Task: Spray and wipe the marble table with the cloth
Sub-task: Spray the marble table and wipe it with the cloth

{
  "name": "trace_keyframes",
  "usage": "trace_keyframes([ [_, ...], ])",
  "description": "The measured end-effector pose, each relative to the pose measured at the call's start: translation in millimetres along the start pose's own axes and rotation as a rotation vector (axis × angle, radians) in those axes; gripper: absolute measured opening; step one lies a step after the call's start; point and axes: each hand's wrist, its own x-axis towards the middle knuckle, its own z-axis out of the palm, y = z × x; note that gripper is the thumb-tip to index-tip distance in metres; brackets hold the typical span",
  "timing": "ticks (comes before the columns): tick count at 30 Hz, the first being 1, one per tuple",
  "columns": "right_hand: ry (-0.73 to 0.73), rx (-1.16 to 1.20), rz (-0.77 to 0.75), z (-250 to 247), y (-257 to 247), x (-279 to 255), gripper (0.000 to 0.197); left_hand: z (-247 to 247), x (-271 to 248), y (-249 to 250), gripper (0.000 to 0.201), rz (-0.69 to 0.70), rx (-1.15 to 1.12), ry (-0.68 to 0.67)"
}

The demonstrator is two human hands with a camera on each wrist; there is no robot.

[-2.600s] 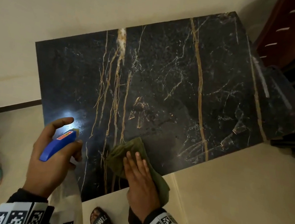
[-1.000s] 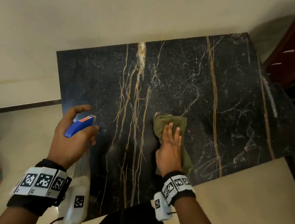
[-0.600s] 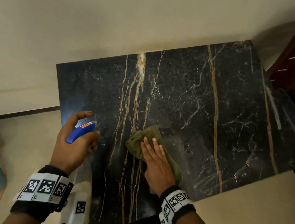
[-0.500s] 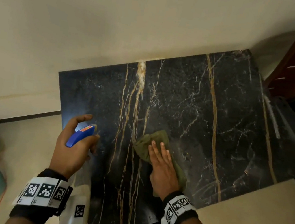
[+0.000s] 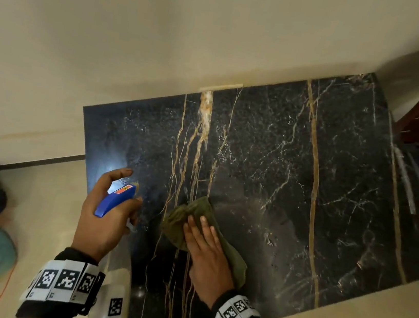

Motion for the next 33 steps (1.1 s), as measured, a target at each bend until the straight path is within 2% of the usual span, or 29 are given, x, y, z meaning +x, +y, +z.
trace_keyframes([
  [2,0.026,0.037,0.090,-14.5,20.0,2.2,0.094,0.1,1.3,-0.1,0.049,-0.011,-0.001,0.000],
  [5,0.167,0.078,0.371,-38.8,58.2,15.5,0.091,-2.8,3.6,-0.5,0.050,-0.016,0.002,0.001],
  [7,0.223,0.081,0.466,-46.9,72.4,28.2,0.084,-3.7,5.1,-0.5,0.050,-0.015,0.000,0.001],
  [10,0.221,0.070,0.427,-40.2,57.7,39.4,0.085,-2.4,7.1,-0.3,0.051,-0.018,-0.001,-0.002],
  [15,0.055,0.085,0.098,-12.3,-18.7,40.1,0.087,6.5,7.1,1.0,0.052,-0.026,0.023,-0.005],
  [18,0.031,0.094,0.029,-10.6,-28.3,45.9,0.087,9.9,6.1,3.5,0.052,-0.025,0.035,-0.004],
  [21,0.057,0.136,0.062,-29.8,5.0,50.7,0.086,9.1,8.5,5.1,0.050,-0.028,0.023,0.010],
  [25,0.233,0.150,0.366,-66.2,72.3,81.8,0.084,6.1,15.7,7.0,0.049,-0.026,0.020,0.010],
  [27,0.280,0.171,0.452,-76.3,86.0,99.5,0.079,6.0,18.2,7.5,0.049,-0.029,0.006,0.016],
  [30,0.307,0.141,0.451,-70.0,67.5,111.4,0.076,7.6,19.3,7.1,0.050,-0.029,0.005,0.016],
  [33,0.218,0.132,0.256,-50.6,26.3,109.9,0.080,12.5,22.0,7.6,0.050,-0.019,-0.006,0.000],
])
